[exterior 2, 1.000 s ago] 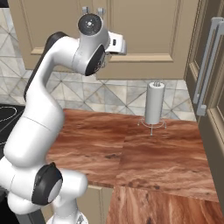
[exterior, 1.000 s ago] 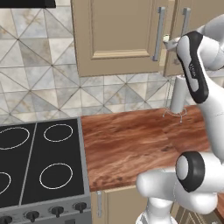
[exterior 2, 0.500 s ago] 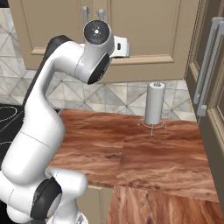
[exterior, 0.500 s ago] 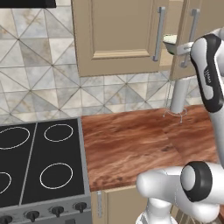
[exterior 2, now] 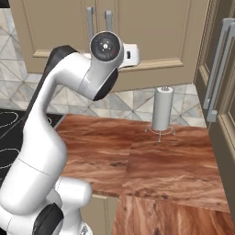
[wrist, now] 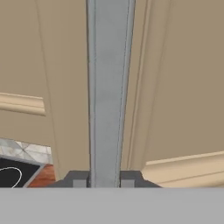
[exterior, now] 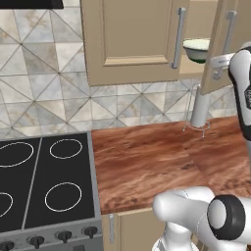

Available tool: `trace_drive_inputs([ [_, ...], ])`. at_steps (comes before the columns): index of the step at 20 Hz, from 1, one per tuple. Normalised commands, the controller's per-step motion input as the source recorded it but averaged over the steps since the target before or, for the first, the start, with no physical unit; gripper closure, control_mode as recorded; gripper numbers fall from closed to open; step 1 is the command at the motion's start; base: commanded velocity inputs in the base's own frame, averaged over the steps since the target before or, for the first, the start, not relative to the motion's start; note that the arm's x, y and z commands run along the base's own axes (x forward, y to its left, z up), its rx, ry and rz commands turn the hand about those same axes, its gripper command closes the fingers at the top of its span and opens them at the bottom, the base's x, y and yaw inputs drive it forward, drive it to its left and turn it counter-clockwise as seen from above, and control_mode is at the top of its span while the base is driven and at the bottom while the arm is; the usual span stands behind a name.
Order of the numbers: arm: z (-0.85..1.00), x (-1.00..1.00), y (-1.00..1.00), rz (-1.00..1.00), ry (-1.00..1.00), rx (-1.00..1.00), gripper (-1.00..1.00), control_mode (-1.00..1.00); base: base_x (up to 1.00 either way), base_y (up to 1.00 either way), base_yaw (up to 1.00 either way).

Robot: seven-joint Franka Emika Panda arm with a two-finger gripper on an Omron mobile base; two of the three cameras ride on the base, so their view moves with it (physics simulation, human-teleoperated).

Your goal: Move the bowls from the cabinet to the plates on the dining table.

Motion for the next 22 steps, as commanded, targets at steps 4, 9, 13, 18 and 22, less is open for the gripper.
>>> trace_drive_inputs([
  [4,0.0,-0.52,-0.4,0.01,-0.01,-0.02,1.0,-1.0,0.0,0.0,0.0],
  [9,0.0,-0.5,-0.41,0.01,-0.01,-0.02,1.0,-1.0,0.0,0.0,0.0],
  [13,-0.02,-0.43,-0.38,0.0,-0.01,-0.05,1.0,-1.0,0.0,0.0,0.0],
  [18,-0.07,-0.37,-0.36,0.0,0.0,-0.05,1.0,-1.0,0.0,0.0,0.0],
  [22,-0.13,-0.24,-0.4,-0.01,0.0,-0.04,1.0,-1.0,0.0,0.0,0.0],
])
